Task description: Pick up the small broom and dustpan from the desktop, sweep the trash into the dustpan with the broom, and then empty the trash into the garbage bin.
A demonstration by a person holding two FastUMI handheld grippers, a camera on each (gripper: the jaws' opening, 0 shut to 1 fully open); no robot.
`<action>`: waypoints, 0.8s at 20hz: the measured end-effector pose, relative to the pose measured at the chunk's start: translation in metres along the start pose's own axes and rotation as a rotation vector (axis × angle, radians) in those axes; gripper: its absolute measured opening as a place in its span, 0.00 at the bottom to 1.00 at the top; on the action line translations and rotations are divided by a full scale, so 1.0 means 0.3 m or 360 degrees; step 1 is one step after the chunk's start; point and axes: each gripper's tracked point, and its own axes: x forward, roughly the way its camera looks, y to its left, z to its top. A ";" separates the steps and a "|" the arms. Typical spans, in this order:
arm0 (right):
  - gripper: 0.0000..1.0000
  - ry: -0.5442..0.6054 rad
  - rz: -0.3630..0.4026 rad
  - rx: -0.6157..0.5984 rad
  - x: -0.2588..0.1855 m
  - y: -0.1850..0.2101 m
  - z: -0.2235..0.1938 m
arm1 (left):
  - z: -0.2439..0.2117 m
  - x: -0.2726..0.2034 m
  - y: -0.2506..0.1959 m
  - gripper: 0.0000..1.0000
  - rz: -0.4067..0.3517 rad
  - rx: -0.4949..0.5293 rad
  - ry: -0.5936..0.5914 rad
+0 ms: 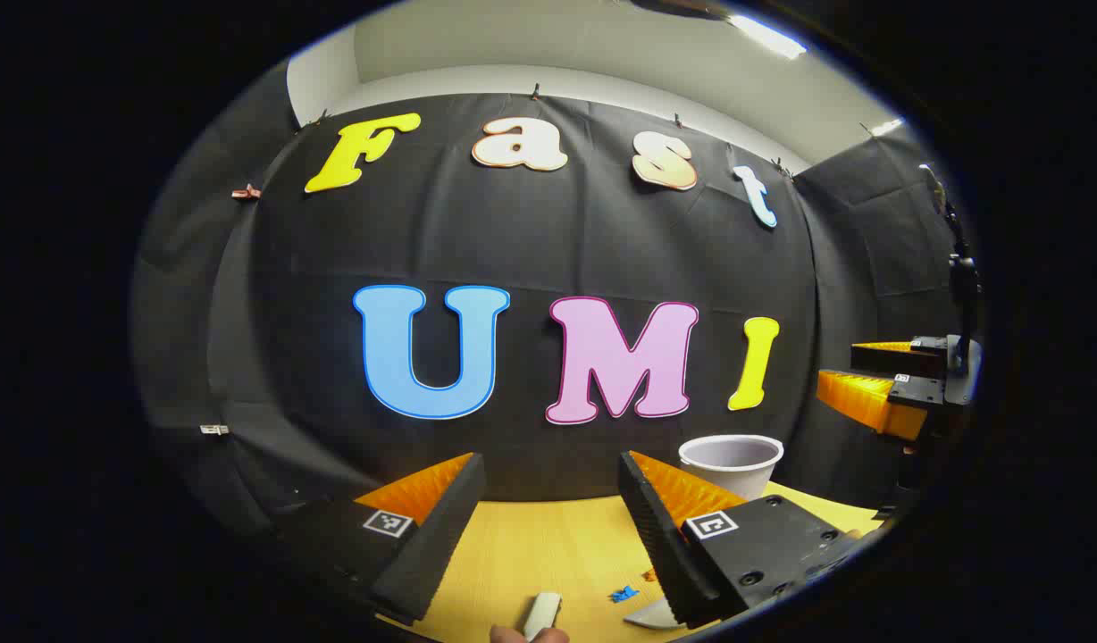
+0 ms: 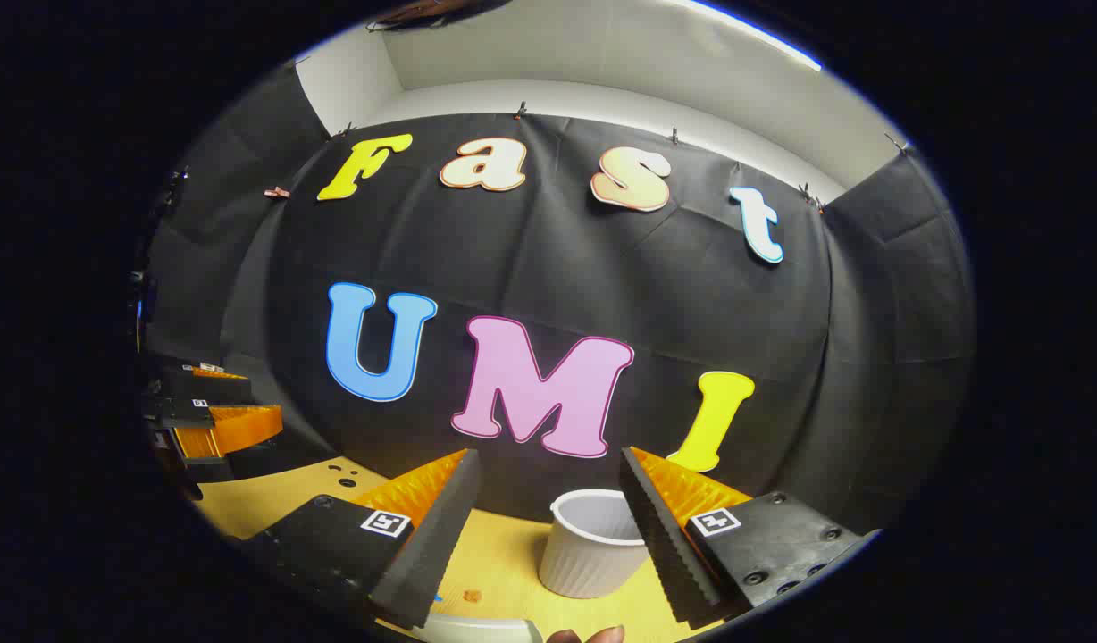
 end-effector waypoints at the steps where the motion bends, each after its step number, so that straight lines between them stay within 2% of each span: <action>1: 0.97 0.0008 0.0005 0.0011 -0.001 0.007 -0.007 | 0.004 -0.002 0.000 0.95 -0.0006 0.0004 -0.0001; 8: 0.97 0.0039 0.0025 0.0082 0.001 0.038 -0.036 | -0.007 -0.002 -0.005 0.95 -0.0027 0.0034 0.0006; 16: 0.97 0.0077 0.0015 0.0074 -0.005 0.023 -0.074 | -0.023 0.015 -0.016 0.95 -0.0037 0.0029 0.0020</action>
